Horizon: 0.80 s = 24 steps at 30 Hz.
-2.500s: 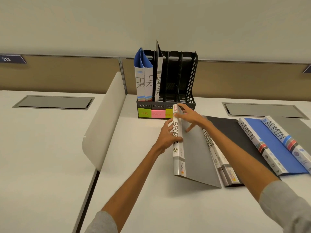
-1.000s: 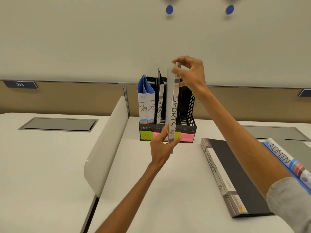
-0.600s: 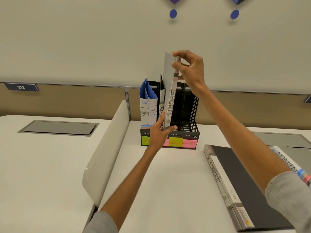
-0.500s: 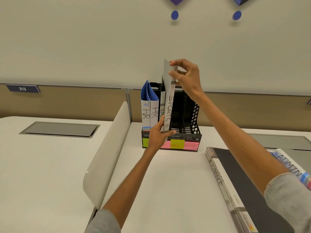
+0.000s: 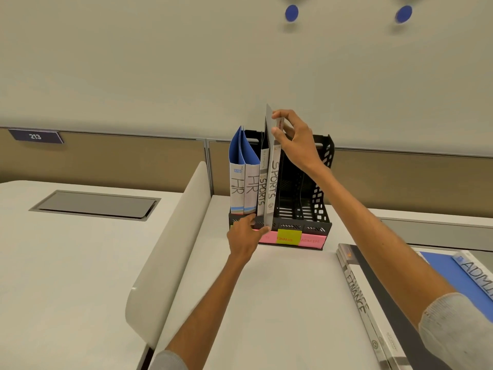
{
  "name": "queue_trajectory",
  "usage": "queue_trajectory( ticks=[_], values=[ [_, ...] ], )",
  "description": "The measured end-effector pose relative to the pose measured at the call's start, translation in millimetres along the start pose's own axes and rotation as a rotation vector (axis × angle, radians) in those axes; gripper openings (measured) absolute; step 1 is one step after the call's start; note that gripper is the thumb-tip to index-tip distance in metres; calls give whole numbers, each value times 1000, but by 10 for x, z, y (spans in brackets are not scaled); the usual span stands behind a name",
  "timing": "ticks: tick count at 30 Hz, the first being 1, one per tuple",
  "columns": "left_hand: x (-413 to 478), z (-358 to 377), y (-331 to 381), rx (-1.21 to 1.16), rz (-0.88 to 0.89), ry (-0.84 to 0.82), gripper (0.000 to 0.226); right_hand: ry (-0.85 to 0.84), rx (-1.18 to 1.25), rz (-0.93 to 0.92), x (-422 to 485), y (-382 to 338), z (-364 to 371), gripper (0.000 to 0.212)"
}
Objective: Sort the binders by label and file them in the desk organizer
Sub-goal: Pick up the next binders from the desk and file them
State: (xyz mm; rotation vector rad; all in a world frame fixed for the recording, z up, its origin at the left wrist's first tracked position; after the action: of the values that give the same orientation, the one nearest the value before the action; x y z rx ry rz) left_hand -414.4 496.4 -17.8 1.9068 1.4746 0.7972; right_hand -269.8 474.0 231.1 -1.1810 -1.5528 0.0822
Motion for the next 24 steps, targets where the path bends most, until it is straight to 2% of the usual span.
queue_trajectory(
  ticks=[3, 9, 15, 24],
  values=[
    [68, -7, 12, 33, -24, 60, 72, 15, 2, -24, 17, 59, 38, 24],
    [208, 164, 17, 108, -13, -2, 67, 39, -10, -47, 48, 199, 29, 25],
    [251, 204, -12, 215, -19, 52, 62, 34, -21, -55, 91, 278, 66, 27],
    [390, 207, 25, 171, -85, 122, 51, 61, -97, -98, 119, 284, 103, 26]
  ],
)
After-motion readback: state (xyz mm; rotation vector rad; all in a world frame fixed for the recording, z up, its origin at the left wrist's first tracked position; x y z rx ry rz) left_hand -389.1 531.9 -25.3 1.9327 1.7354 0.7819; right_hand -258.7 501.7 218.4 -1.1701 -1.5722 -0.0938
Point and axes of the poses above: each hand's wrist, its own x-axis towards the middle knuckle, its own z-axis out of the palm, y = z × x, the point moved 7 cm from there along x, towards the middle knuckle, and after that the axes turned 7 degrees about -z, right-handed, at the moved point
